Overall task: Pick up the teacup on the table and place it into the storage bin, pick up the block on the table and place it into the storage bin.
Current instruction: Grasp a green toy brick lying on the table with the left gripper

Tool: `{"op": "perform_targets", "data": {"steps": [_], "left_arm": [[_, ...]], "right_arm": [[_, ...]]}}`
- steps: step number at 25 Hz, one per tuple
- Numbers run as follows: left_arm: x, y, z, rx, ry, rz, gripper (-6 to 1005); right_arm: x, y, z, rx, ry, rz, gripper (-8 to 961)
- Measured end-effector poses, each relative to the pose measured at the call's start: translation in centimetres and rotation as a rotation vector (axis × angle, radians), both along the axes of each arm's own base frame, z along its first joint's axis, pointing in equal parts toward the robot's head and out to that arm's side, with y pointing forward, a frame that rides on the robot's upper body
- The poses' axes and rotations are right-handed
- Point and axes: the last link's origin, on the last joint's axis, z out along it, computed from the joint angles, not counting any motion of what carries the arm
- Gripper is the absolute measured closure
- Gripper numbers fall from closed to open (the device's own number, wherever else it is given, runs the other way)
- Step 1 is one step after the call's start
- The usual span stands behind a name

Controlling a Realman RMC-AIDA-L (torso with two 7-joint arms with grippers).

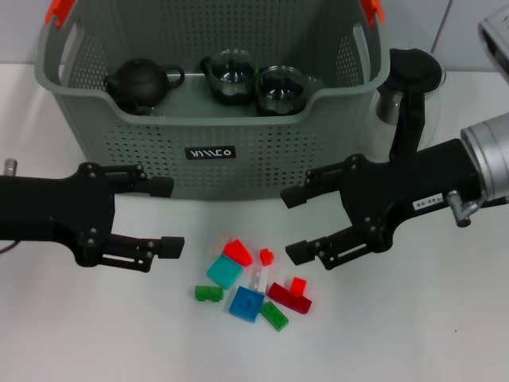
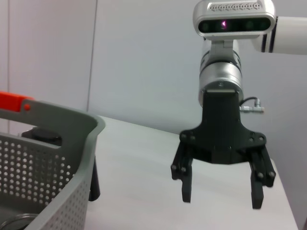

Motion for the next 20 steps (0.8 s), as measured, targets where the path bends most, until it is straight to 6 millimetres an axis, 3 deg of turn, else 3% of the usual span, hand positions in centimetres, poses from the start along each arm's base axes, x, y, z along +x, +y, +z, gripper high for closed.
{"op": "perform_targets", "data": {"steps": [10,20], "left_arm": [[-1.9,0.1,-2.7,-0.019,-0.105,0.148,122],[-2.3,0.0,-3.2,-0.017,-0.142,0.181,119]], "right_arm": [[1.1,-0.1,-0.1,-0.026,-0.095,-0.032,120],[1.3,-0.2,0.6,-0.082,-0.177,-0.056,126]]}}
